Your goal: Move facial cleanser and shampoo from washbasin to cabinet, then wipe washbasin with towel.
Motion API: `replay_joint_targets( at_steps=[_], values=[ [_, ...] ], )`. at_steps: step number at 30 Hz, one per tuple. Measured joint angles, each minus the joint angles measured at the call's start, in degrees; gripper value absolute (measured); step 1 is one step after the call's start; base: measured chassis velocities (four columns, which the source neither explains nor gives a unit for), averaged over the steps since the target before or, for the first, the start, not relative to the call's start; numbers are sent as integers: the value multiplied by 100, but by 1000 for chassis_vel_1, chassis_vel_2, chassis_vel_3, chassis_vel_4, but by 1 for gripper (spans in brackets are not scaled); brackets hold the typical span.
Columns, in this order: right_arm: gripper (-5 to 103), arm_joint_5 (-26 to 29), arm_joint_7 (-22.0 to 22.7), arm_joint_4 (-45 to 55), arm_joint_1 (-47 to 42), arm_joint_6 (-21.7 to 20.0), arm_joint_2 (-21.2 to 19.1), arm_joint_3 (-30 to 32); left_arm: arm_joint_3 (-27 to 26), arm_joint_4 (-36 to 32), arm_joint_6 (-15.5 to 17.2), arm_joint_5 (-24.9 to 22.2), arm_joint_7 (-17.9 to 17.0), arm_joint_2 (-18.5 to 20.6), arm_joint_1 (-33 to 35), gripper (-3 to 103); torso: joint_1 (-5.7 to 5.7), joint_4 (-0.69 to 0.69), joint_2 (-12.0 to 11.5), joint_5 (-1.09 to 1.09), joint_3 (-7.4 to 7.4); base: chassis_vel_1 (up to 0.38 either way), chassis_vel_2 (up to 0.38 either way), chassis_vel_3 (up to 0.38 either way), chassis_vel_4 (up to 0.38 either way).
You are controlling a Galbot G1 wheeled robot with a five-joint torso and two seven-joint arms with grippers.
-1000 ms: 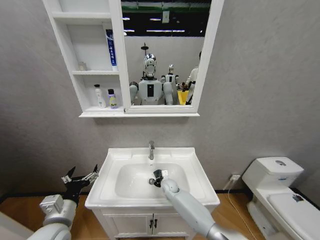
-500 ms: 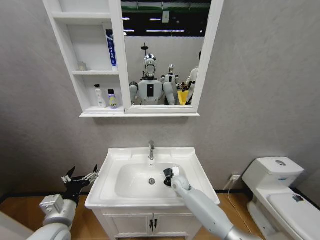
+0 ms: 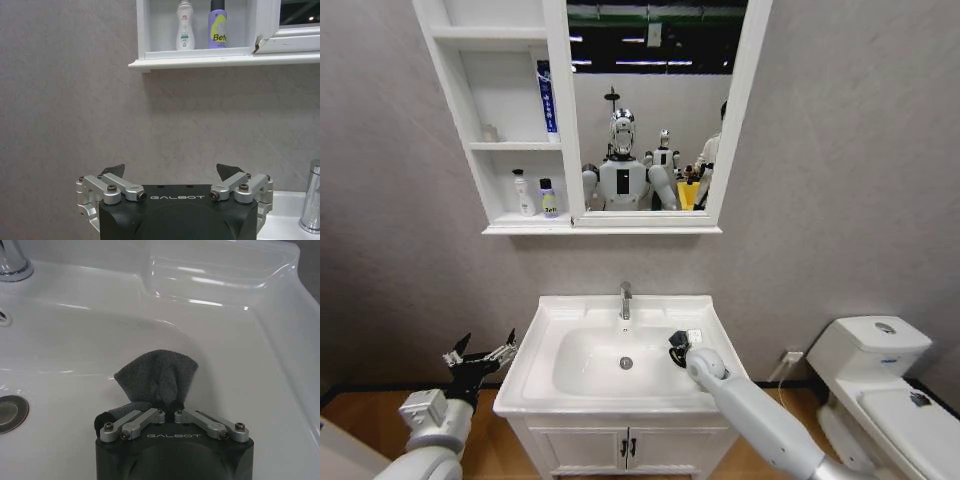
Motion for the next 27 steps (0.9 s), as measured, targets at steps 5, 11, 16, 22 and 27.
replay_joint_targets(
  at_steps=[5, 11, 16, 22, 27],
  values=[
    [4, -65, -111, -197, 5, 37, 250, -49, 0, 0, 0, 0, 0, 0, 0, 100, 0, 0, 0, 0, 1, 0, 0, 0, 0],
    [4, -285, -553, -555, 141, 158, 651, -68, 0, 0, 0, 0, 0, 0, 0, 100, 1, 1, -1, 1, 2, 0, 0, 0, 0],
    [4, -238, -637, -625, 183, 172, 853, -152, 0, 0, 0, 0, 0, 0, 0, 100, 1, 3, -1, 1, 2, 0, 0, 0, 0],
    [4, -307, -864, -844, 202, 220, 1123, -202, 0, 0, 0, 0, 0, 0, 0, 100, 1, 3, -1, 1, 2, 0, 0, 0, 0],
    [4, -391, -1052, -1039, 259, 363, 1266, -243, 0, 0, 0, 0, 0, 0, 0, 100, 1, 2, -1, 1, 2, 0, 0, 0, 0]
  ],
)
